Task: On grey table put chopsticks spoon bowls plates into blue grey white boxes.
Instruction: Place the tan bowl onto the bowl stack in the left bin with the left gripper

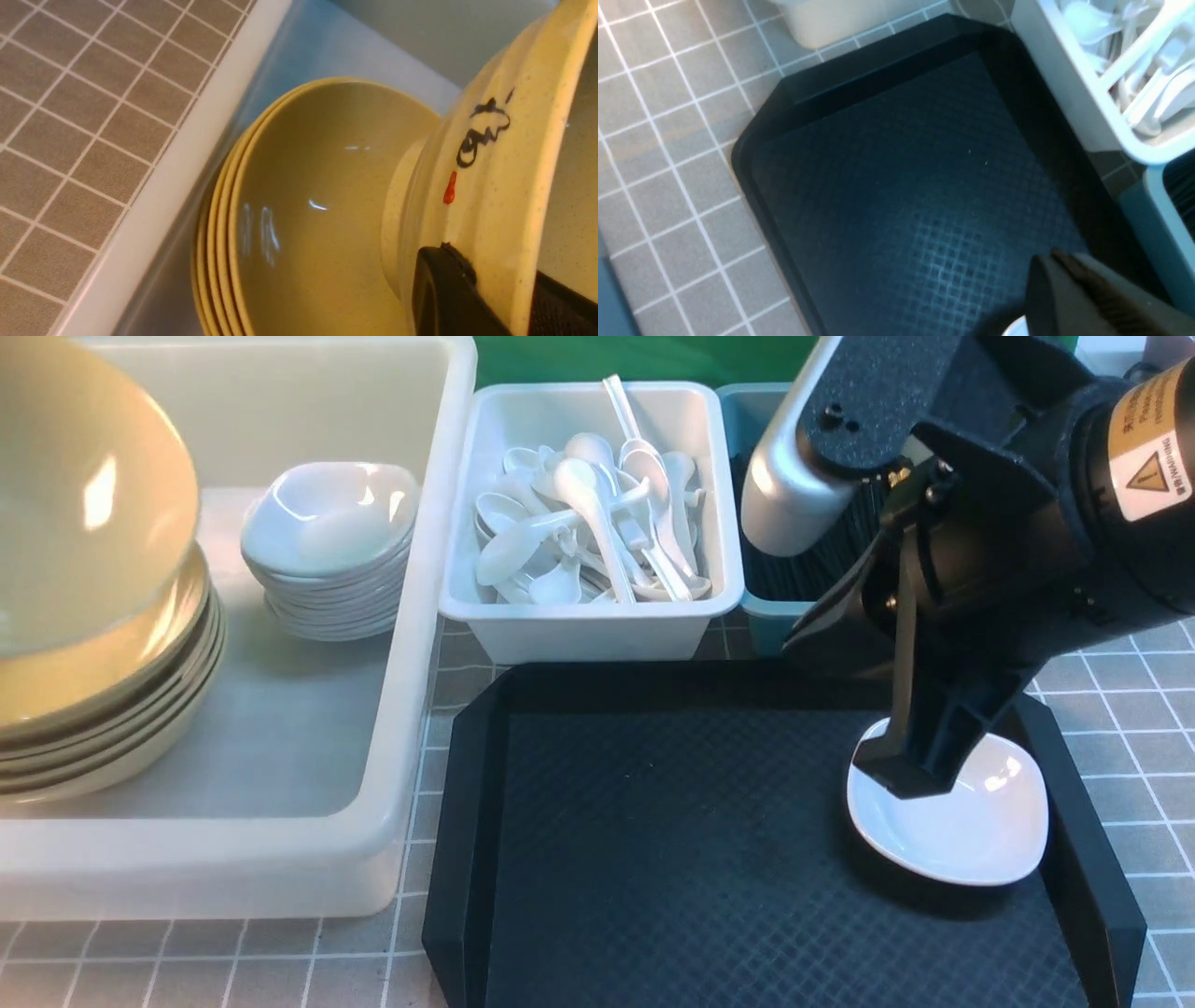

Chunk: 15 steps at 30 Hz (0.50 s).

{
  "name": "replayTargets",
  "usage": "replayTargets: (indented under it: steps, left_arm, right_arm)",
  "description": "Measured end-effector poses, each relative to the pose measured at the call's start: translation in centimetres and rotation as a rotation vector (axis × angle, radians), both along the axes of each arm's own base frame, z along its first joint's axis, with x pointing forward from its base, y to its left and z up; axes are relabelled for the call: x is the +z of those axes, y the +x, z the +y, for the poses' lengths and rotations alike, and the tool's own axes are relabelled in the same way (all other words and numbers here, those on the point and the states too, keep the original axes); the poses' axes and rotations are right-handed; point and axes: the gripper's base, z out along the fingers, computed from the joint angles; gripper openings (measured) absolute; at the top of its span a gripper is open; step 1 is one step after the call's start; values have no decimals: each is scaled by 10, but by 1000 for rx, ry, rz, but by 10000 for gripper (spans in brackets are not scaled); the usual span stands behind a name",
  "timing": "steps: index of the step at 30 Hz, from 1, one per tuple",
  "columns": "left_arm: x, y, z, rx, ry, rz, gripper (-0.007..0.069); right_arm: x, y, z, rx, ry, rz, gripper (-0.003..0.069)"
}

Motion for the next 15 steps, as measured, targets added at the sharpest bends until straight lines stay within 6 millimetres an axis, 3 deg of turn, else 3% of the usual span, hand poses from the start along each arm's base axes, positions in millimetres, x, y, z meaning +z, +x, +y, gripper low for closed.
replayTargets:
  steps: [4,9,15]
  left_arm:
    - [-43,17,8,-2,7,99,13]
    - [-53,25,7,-34,109,158,85]
    - [-55,27,-4,-97,223,258,381]
  right_arm:
    - [0,0,0,2,0,-1,33]
    - [0,0,0,2,1,-3,34]
    - [0,0,0,5,0,-6,34]
